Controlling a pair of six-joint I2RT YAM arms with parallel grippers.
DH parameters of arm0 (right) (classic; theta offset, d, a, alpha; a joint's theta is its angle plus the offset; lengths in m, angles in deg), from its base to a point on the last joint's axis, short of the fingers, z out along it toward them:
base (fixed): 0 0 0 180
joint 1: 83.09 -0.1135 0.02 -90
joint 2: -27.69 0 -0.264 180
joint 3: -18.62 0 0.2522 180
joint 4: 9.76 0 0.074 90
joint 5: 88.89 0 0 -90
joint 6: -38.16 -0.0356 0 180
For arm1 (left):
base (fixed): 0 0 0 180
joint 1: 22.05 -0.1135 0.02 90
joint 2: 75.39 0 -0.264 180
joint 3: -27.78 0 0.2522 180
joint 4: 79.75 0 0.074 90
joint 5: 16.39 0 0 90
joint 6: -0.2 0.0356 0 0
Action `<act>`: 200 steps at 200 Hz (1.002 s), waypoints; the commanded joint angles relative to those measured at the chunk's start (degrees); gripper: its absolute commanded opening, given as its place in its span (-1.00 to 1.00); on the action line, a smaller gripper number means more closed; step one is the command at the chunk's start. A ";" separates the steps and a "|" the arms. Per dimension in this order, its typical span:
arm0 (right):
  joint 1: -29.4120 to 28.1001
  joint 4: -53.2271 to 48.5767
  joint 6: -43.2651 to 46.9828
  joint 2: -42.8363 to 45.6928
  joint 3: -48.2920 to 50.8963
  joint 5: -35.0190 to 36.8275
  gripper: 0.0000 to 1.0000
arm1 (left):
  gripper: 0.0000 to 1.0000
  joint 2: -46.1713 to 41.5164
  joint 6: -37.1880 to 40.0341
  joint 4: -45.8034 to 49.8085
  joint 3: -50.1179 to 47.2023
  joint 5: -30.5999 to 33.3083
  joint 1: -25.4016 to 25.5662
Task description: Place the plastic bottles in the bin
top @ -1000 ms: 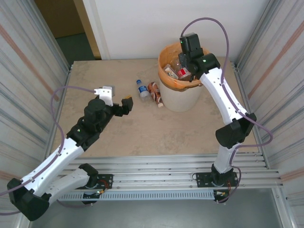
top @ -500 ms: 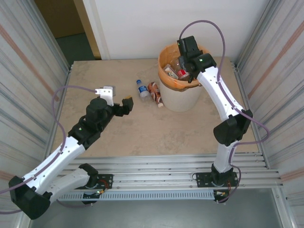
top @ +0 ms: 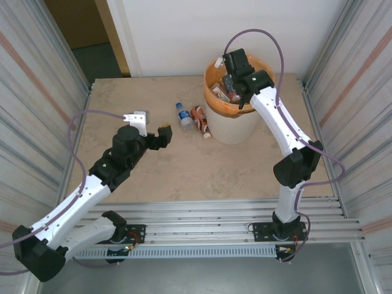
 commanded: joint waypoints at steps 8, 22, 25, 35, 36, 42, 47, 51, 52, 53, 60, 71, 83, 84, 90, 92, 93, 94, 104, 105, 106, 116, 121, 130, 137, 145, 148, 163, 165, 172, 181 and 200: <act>-0.12 -0.88 -2.66 1.96 0.04 -4.46 0.27 | 0.98 -0.13 -0.87 0.53 0.24 1.32 -0.50; -0.02 -1.09 -3.45 2.65 0.57 -5.79 0.22 | 0.98 -0.13 -0.90 0.62 0.19 1.32 -0.63; 0.00 -1.11 -3.64 2.86 0.76 -6.04 0.21 | 0.97 -0.12 -0.88 0.64 0.19 1.32 -0.58; -0.01 -1.25 -4.20 3.61 1.50 -6.65 0.16 | 0.98 -0.18 -0.93 0.76 0.24 1.33 -0.58; -0.02 -1.22 -4.30 3.64 1.59 -6.67 0.15 | 0.98 -0.19 -0.93 0.78 0.22 1.28 -0.58; -0.02 -1.23 -4.63 4.35 2.25 -7.13 0.14 | 0.98 -0.12 -0.94 0.72 0.12 1.31 -0.64; -0.02 -1.16 -4.96 4.90 2.88 -7.40 0.13 | 0.98 -0.12 -0.90 0.68 0.11 1.32 -0.59; -0.02 -1.11 -5.26 5.33 3.40 -7.66 0.12 | 0.98 -0.14 -0.88 0.75 0.11 1.35 -0.64; -0.02 -1.07 -5.36 5.47 3.55 -7.70 0.12 | 0.98 -0.13 -0.91 0.77 0.11 1.34 -0.65; -0.02 -1.09 -5.41 5.54 3.67 -7.77 0.12 | 0.98 -0.13 -0.92 0.74 0.11 1.33 -0.66; 0.02 -0.94 -5.81 6.45 4.71 -8.04 0.12 | 0.98 -0.05 -0.87 0.66 0.07 1.37 -0.64; -0.14 -0.62 -6.42 7.99 6.51 -8.22 0.11 | 0.98 -0.10 -0.93 0.62 0.02 1.33 -0.69; -0.11 -0.24 -6.98 9.80 8.62 -8.03 0.11 | 0.98 0.04 -0.91 0.62 0.06 1.30 -0.67; -0.11 -0.15 -7.06 9.94 8.88 -7.93 0.11 | 0.98 0.05 -0.92 0.66 0.04 1.31 -0.71; -0.15 0.04 -7.42 10.82 9.93 -7.71 0.11 | 0.98 0.00 -0.88 0.62 0.10 1.22 -0.70; -0.12 0.10 -7.49 11.11 10.24 -7.63 0.11 | 0.98 0.04 -0.90 0.62 0.11 1.21 -0.72; -0.12 0.11 -7.53 11.22 10.44 -7.60 0.11 | 0.98 0.09 -0.92 0.62 0.11 1.18 -0.74; -0.11 0.11 -7.59 11.36 10.59 -7.58 0.11 | 0.98 0.11 -0.93 0.62 0.11 1.16 -0.79; -0.02 0.36 -8.25 12.72 11.97 -6.83 0.11 | 0.98 0.20 -0.87 0.46 0.09 1.01 -0.78; -0.02 0.42 -8.35 12.90 12.09 -6.81 0.12 | 0.98 0.22 -0.86 0.49 0.10 0.99 -0.77; 0.02 0.44 -8.40 13.03 12.25 -6.75 0.12 | 0.98 0.18 -0.86 0.51 0.06 0.98 -0.76; 0.23 0.69 -8.97 14.34 13.28 -6.61 0.12 | 0.98 0.34 -0.89 0.37 0.06 0.78 -0.76; 0.37 0.96 -9.27 14.96 13.36 -6.75 0.12 | 0.98 0.42 -0.94 0.27 0.09 0.69 -0.82; 0.54 1.23 -9.83 16.05 15.33 -7.14 0.12 | 0.98 0.62 -1.10 0.19 0.12 0.33 -0.82; 0.72 1.44 -10.32 16.84 15.82 -7.53 0.12 | 0.98 0.81 -1.27 0.18 0.20 0.16 -0.88; 0.77 1.76 -10.74 17.73 16.28 -7.80 0.12 | 0.98 1.01 -1.36 0.18 0.38 -0.08 -0.85; 0.83 1.87 -10.87 18.07 16.49 -7.89 0.12 | 0.98 1.11 -1.48 0.18 0.37 -0.11 -0.91; 0.85 2.83 -11.57 19.78 17.58 -8.17 0.15 | 0.97 1.81 -1.77 0.41 0.80 -0.39 -0.88; 0.85 2.99 -11.65 20.01 17.71 -8.25 0.15 | 0.98 1.94 -1.81 0.54 0.87 -0.42 -0.92; 0.94 3.47 -11.93 20.75 18.29 -8.56 0.18 | 0.98 2.41 -1.98 0.83 1.30 -0.62 -0.97; 1.03 3.87 -12.27 21.64 18.86 -9.27 0.20 | 0.97 3.17 -2.16 1.55 1.95 -0.76 -0.94; 1.20 4.21 -12.88 22.89 19.52 -10.06 0.24 | 0.98 5.21 -2.42 2.53 3.32 -1.31 -1.02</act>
